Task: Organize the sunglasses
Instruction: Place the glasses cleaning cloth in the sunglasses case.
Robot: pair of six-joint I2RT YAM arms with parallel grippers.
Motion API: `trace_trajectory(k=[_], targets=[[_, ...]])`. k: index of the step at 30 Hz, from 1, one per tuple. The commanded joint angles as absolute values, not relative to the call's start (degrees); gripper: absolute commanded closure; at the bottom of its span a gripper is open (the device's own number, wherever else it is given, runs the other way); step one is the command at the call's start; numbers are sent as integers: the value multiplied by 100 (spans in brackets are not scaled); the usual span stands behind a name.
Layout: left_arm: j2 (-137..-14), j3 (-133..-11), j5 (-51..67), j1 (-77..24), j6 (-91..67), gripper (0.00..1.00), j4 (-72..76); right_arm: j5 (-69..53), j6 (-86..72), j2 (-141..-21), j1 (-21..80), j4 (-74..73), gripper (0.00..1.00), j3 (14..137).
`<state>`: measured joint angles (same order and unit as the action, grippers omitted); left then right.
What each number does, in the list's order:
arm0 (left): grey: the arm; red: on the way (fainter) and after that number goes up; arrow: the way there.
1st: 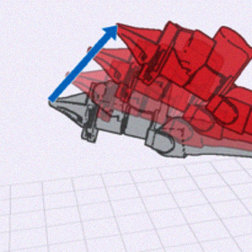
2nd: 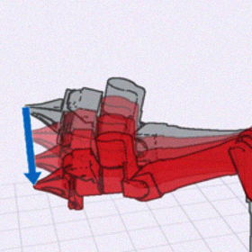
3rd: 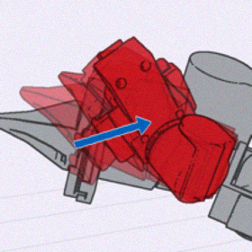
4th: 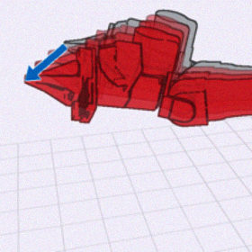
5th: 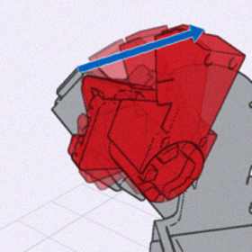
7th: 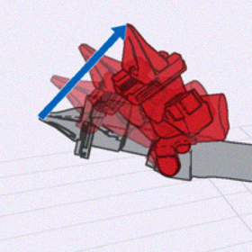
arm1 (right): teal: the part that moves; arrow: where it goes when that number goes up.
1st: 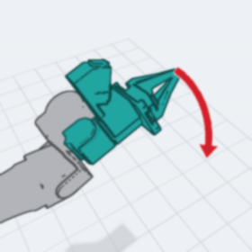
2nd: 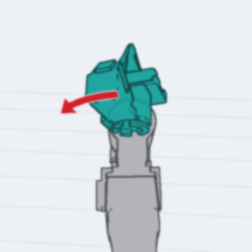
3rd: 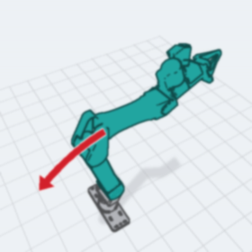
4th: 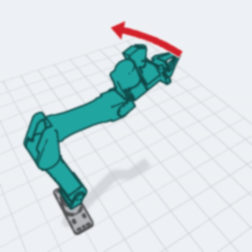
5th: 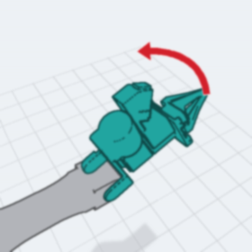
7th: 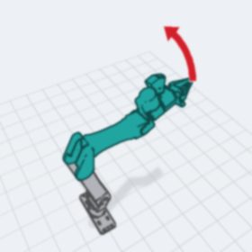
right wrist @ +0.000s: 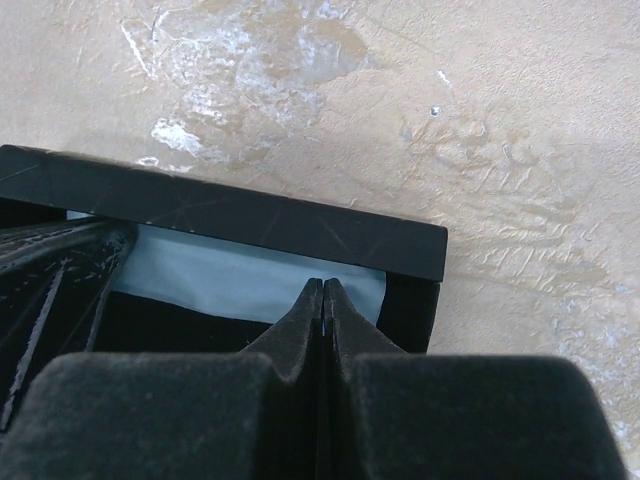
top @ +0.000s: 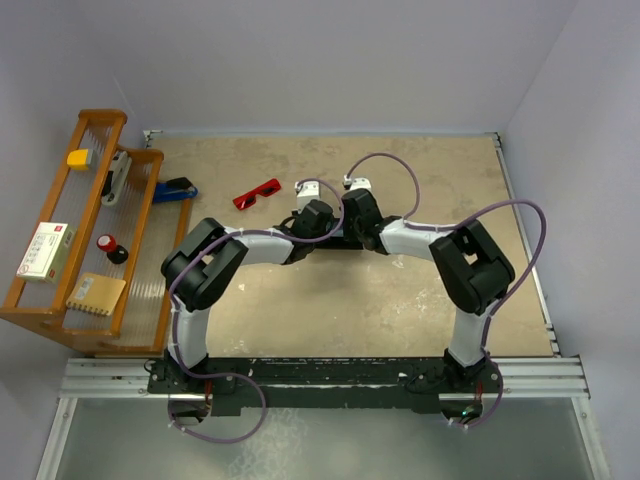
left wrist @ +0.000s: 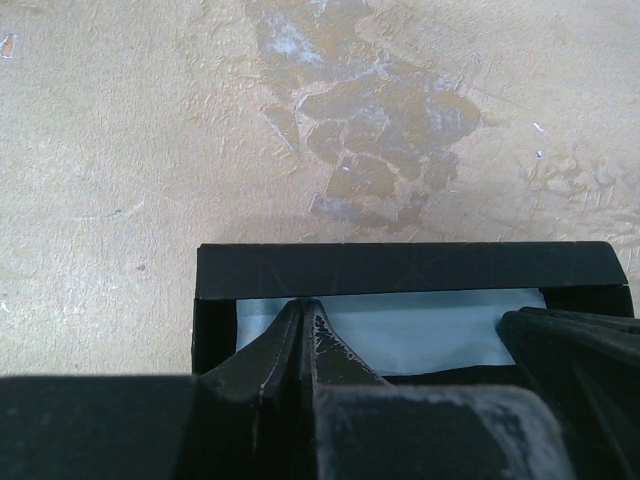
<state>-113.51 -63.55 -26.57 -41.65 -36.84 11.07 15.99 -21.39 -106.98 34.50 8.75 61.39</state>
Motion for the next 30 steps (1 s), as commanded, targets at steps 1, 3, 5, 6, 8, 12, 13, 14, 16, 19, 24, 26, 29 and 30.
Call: trace_trajectory(k=[1, 3, 5, 6, 8, 12, 13, 14, 16, 19, 24, 26, 29, 30], targets=[[-11227, -6520, -2566, -4175, -3626, 100, 1055, 1903, -2070, -10806, 3454, 1244, 100, 6225], [-11268, -6530, -2548, -4175, -3623, 100, 1064, 2039, -2043, -10871, 3454, 1389, 100, 6206], [-11318, -6549, -2565, -4174, -3625, 100, 1045, 2046, -2071, -10960, 3452, 1390, 100, 6233], [-11328, -6561, -2566, -4175, -3628, 100, 1028, 2040, -2080, -11006, 3452, 1327, 100, 6269], [-11337, -6542, -2564, -4168, -3629, 100, 1012, 1961, -2097, -11093, 3454, 1178, 100, 6343], [-11342, -6535, -2552, -4173, -3645, 100, 1029, 1777, -2162, -11341, 3454, 974, 100, 6433], [-11353, -6539, -2545, -4165, -3647, 100, 1022, 1723, -2188, -11393, 3453, 890, 100, 6469], [-11346, -6535, -2545, -4168, -3647, 100, 1022, 1763, -2203, -11400, 3453, 873, 100, 6472], [-11325, -6523, -2558, -4174, -3643, 100, 1000, 1896, -2181, -11261, 3454, 1017, 100, 6372], [-11297, -6527, -2627, -4170, -3631, 100, 947, 1942, -2166, -11062, 3454, 1021, 100, 6287], [-11095, -6466, -2548, -4172, -3575, 100, 1043, 1754, -2119, -10720, 3454, 1285, 100, 6042], [-10988, -6473, -2519, -4190, -3520, 100, 1052, 1668, -2112, -10633, 3450, 1347, 99, 5994], [-10770, -6473, -2572, -4229, -3392, 98, 992, 1593, -2090, -10508, 3462, 1377, 96, 5977], [-10687, -6479, -2581, -4240, -3370, 97, 951, 1584, -2085, -10441, 3463, 1378, 95, 5969]])
